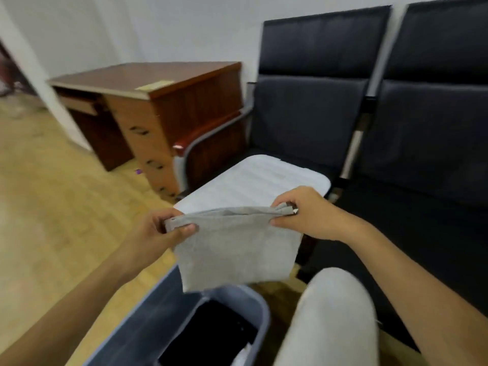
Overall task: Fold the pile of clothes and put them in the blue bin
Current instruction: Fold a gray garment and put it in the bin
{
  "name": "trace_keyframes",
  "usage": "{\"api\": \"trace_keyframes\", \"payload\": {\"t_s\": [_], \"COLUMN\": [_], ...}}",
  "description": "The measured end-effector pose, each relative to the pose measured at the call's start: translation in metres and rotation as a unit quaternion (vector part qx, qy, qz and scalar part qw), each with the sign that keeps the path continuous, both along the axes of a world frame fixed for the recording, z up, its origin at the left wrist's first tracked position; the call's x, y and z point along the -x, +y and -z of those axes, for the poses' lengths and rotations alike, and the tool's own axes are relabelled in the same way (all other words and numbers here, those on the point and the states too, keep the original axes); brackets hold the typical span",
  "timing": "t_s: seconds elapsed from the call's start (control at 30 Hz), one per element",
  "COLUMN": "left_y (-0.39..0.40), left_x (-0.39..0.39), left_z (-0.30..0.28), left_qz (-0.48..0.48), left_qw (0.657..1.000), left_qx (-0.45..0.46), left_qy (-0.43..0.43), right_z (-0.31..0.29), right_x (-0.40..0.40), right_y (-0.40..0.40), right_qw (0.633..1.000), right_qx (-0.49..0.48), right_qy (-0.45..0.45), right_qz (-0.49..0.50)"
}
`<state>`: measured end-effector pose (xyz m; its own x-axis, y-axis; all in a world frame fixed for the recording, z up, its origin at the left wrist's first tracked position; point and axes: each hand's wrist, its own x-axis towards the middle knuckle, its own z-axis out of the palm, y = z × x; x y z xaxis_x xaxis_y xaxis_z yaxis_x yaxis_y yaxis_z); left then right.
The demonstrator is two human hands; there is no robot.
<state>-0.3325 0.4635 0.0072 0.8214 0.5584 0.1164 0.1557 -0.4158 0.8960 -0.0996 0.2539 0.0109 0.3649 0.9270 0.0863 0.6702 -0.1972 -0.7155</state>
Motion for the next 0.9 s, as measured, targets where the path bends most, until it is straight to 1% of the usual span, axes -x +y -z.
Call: {"api": "trace_keyframes", "payload": {"t_s": [0.13, 0.2, 0.3, 0.37, 0.43, 0.5, 0.57, 0.6, 0.63, 0.67, 0.7, 0.8, 0.9], "left_y": [0.034, 0.043, 0.048, 0.047, 0.039, 0.019, -0.002, -0.008, -0.010, -0.008, -0.006, 0.002, -0.004], "left_x": [0.107, 0.144, 0.182, 0.192, 0.197, 0.195, 0.188, 0.182, 0.172, 0.163, 0.151, 0.103, 0.039], "left_z": [0.027, 0.045, 0.071, 0.093, 0.119, 0.145, 0.166, 0.173, 0.175, 0.176, 0.174, 0.162, 0.141], "left_qz": [-0.074, -0.092, -0.127, -0.142, -0.129, -0.067, 0.006, 0.025, 0.034, 0.036, 0.032, 0.016, 0.032], "left_qw": [0.995, 0.991, 0.985, 0.980, 0.976, 0.974, 0.963, 0.959, 0.962, 0.966, 0.970, 0.980, 0.988], "left_qx": [0.019, 0.021, 0.033, 0.048, 0.065, 0.068, 0.053, 0.042, 0.038, 0.037, 0.038, 0.019, 0.004], "left_qy": [0.061, 0.094, 0.117, 0.133, 0.163, 0.207, 0.266, 0.278, 0.270, 0.252, 0.237, 0.198, 0.151], "right_z": [0.030, 0.053, 0.079, 0.095, 0.111, 0.128, 0.142, 0.147, 0.149, 0.148, 0.146, 0.126, 0.097], "right_x": [0.068, 0.100, 0.138, 0.147, 0.149, 0.146, 0.142, 0.138, 0.133, 0.128, 0.123, 0.104, 0.076], "right_y": [0.089, 0.119, 0.150, 0.156, 0.155, 0.140, 0.119, 0.110, 0.103, 0.100, 0.098, 0.089, 0.072], "right_qw": [0.987, 0.976, 0.967, 0.961, 0.947, 0.914, 0.849, 0.816, 0.796, 0.795, 0.811, 0.883, 0.924], "right_qx": [0.097, 0.128, 0.161, 0.174, 0.205, 0.283, 0.381, 0.421, 0.447, 0.452, 0.439, 0.351, 0.275], "right_qy": [-0.025, -0.054, -0.077, -0.121, -0.161, -0.205, -0.272, -0.299, -0.314, -0.311, -0.300, -0.252, -0.234], "right_qz": [-0.129, -0.166, -0.180, -0.178, -0.186, -0.206, -0.245, -0.258, -0.262, -0.256, -0.242, -0.181, -0.127]}}
